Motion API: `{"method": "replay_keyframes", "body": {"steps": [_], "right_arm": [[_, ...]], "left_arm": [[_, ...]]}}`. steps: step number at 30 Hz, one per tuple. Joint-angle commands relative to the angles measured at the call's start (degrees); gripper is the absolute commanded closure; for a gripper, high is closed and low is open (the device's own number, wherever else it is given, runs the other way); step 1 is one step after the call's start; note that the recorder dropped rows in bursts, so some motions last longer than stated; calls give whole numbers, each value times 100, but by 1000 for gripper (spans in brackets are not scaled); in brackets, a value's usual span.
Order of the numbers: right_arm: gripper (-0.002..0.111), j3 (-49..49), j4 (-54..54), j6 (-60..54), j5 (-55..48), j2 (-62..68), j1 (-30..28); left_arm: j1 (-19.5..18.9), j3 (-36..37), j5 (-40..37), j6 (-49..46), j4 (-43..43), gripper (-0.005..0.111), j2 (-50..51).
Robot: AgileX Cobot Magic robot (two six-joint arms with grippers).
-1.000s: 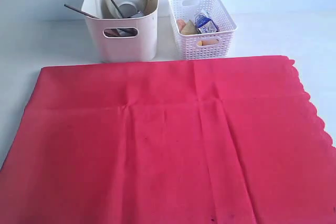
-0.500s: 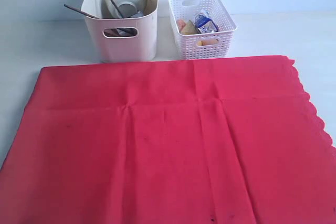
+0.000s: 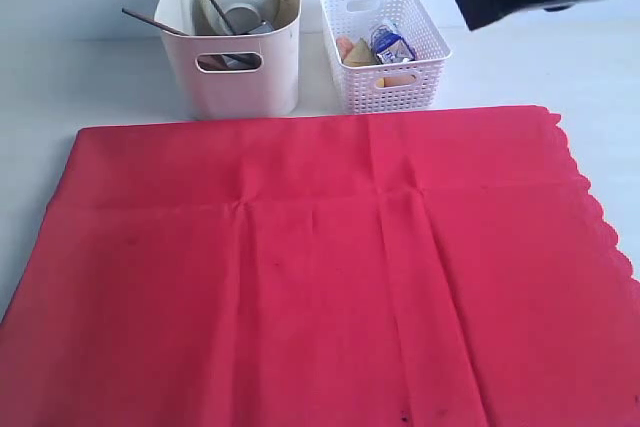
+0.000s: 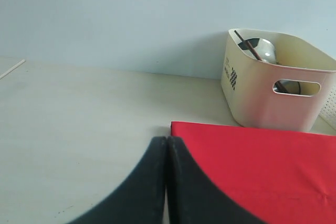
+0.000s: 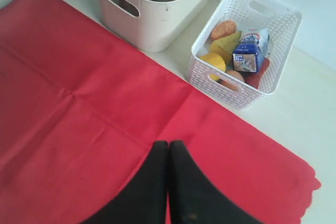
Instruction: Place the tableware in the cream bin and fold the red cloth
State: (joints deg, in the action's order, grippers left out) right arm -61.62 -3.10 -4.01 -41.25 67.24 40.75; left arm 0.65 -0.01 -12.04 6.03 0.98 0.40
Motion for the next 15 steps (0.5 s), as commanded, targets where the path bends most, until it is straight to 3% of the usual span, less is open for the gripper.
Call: {"method": "replay_keyframes", "body": {"steps": [1, 5, 10, 15], "right_arm": [[108, 801, 18, 401, 1158, -420, -10], [108, 1528, 42, 401, 2040, -662, -10], [108, 2170, 63, 401, 2292, -576, -10], [108, 2653, 310, 446, 2721, -90, -10]], "left_arm": [[-7, 1, 27, -6, -14, 104, -40], [-7, 1, 27, -6, -14, 104, -40], [-7, 1, 234, 60, -15, 104, -40], [-7, 1, 888, 1382, -35, 104, -40]]}}
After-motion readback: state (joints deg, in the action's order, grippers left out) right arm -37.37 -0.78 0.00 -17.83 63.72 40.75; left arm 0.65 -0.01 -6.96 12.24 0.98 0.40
